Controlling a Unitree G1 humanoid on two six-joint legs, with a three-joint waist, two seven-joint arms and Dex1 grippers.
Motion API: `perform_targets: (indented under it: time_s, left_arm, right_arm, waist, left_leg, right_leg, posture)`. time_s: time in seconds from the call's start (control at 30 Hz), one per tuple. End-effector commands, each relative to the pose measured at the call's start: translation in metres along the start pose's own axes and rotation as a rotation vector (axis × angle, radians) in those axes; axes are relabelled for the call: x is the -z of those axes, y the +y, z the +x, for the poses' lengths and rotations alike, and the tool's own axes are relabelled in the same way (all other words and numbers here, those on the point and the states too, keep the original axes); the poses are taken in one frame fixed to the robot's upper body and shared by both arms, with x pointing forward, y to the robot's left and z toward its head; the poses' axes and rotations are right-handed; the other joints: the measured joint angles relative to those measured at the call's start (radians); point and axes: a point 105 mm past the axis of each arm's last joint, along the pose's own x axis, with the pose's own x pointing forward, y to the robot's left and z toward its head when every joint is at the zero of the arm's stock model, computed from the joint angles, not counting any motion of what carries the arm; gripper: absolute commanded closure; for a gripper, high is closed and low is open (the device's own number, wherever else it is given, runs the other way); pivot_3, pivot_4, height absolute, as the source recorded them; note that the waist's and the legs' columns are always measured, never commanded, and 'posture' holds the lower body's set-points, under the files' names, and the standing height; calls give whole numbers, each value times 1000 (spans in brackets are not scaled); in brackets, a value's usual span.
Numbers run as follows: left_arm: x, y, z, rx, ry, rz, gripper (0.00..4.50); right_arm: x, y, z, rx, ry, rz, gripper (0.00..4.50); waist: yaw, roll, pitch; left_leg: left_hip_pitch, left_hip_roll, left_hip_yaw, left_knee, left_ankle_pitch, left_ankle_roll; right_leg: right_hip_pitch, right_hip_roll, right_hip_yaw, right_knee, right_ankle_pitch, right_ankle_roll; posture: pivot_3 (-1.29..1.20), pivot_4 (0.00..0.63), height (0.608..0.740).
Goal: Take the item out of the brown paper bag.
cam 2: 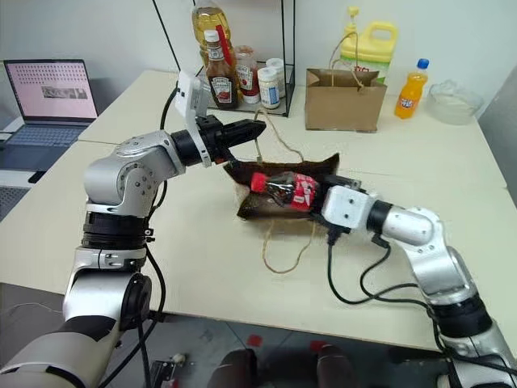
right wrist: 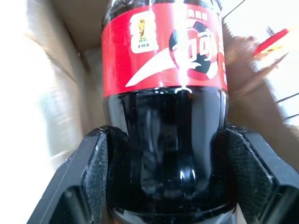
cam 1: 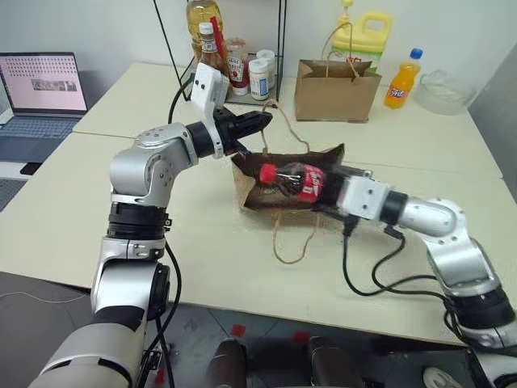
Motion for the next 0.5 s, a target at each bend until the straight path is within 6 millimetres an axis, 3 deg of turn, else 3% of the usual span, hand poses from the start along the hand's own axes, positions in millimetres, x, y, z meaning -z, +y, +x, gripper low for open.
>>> perform_targets:
  time_s: [0.03, 0.17, 0.3, 0.5]
  left_arm:
    - [-9, -1, 1, -14, -33, 40, 4500]
    - [-5, 0, -1, -27, -24, 35, 4500]
    - [-4, 2, -2, -35, -21, 32, 4500]
    - [-4, -1, 1, -29, -23, 33, 4500]
  right_arm:
    - [-30, -20, -21, 120, -125, -51, 1406]
    - [-22, -49, -47, 373, -74, 41, 1406]
    - [10, -86, -75, 642, 78, 210, 1406]
    - [82, -58, -83, 438, 497, 336, 1406]
  waist:
    - [-2, 0, 0]
    - [-3, 0, 0]
    - [-1, 0, 0]
    - [1, 0, 0]
  left_leg:
    - [0, 0, 0, 0, 0, 0]
    - [0, 0, 0, 0, 1, -2]
    - [0, 0, 0, 1, 1, -2]
    - [0, 0, 0, 0, 1, -2]
  right_leg:
    - [0, 0, 0, 0, 0, 0]
    - [-1, 0, 0, 1, 0, 0]
    - [0, 0, 0, 1, 0, 0]
    - [-1, 0, 1, 1, 0, 0]
  posture:
    - [0, 150, 740]
    - [0, 150, 740]
    - [0, 150, 740]
    - [0, 150, 740]
